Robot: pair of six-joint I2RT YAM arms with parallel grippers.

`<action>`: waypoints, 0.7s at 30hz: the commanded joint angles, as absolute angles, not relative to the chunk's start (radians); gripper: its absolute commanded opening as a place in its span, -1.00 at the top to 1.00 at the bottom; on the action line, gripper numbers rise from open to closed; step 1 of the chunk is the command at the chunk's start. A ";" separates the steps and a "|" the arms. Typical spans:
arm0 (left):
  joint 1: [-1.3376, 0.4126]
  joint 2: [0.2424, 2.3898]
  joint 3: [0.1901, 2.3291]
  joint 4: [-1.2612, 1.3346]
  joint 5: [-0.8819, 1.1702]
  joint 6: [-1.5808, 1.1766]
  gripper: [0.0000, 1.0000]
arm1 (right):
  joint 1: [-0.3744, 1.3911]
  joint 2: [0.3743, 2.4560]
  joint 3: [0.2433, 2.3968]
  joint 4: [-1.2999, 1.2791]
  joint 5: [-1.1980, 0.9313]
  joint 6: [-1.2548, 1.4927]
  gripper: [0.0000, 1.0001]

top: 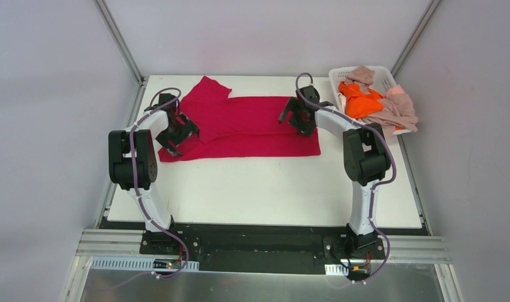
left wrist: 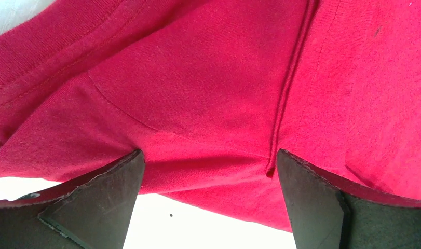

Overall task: Fold and stack the t-shirts
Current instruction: Fold the flattened tshirt in 1/3 of the way

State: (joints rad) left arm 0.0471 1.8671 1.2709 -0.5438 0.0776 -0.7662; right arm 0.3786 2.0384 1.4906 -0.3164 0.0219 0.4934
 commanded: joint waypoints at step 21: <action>0.072 1.799 1.130 -0.518 0.017 -0.769 -0.98 | 0.318 1.850 1.192 -0.172 0.087 0.520 -0.99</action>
